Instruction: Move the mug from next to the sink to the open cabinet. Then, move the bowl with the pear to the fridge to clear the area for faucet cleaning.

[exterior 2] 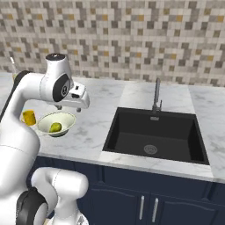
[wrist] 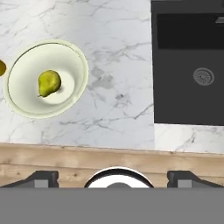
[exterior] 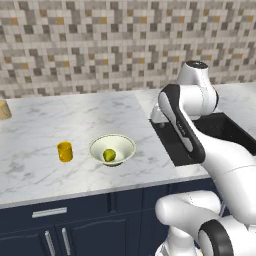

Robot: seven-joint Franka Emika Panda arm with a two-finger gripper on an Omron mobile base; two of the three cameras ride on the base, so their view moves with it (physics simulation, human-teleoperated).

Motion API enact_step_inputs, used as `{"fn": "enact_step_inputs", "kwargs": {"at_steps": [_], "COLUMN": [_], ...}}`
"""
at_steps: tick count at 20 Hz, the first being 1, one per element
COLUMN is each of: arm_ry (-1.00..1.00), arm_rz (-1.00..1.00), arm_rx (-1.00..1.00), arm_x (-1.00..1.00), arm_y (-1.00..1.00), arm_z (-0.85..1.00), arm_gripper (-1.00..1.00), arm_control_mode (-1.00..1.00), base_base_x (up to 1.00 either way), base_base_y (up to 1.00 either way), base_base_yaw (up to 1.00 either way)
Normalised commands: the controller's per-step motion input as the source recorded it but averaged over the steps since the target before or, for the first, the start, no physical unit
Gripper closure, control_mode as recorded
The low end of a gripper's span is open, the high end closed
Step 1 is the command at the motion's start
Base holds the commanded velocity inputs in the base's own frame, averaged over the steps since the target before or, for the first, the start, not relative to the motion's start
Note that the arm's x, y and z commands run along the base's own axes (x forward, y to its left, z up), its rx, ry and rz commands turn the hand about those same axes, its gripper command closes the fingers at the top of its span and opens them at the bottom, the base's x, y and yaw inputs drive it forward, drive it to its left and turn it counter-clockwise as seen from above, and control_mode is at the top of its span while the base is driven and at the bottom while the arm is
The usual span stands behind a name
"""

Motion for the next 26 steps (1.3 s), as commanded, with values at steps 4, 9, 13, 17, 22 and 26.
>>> {"fn": "enact_step_inputs", "kwargs": {"at_steps": [4,9,13,17,22,26], "arm_ry": [0.03,0.1,0.09,0.08,0.06,0.01], "arm_rz": [0.0,0.0,0.01,0.0,0.0,0.0], "arm_rx": [0.1,0.1,0.12,0.03,0.01,0.0], "arm_x": [0.81,0.97,0.51,0.4,0.16,0.11], "arm_y": [0.26,0.1,0.19,0.53,0.46,0.11], "arm_z": [-0.46,-0.54,-0.71,-0.71,-0.78,-0.69], "arm_gripper": [-1.0,-1.0,-1.0,-1.0,-1.0,-1.0], "arm_control_mode": [-1.0,-1.0,-1.0,-1.0,-1.0,-1.0], "base_base_x": [0.0,0.0,0.0,0.0,0.0,0.0], "base_base_y": [0.0,0.0,0.0,0.0,0.0,0.0], "base_base_yaw": [0.0,0.0,0.0,0.0,0.0,0.0]}}
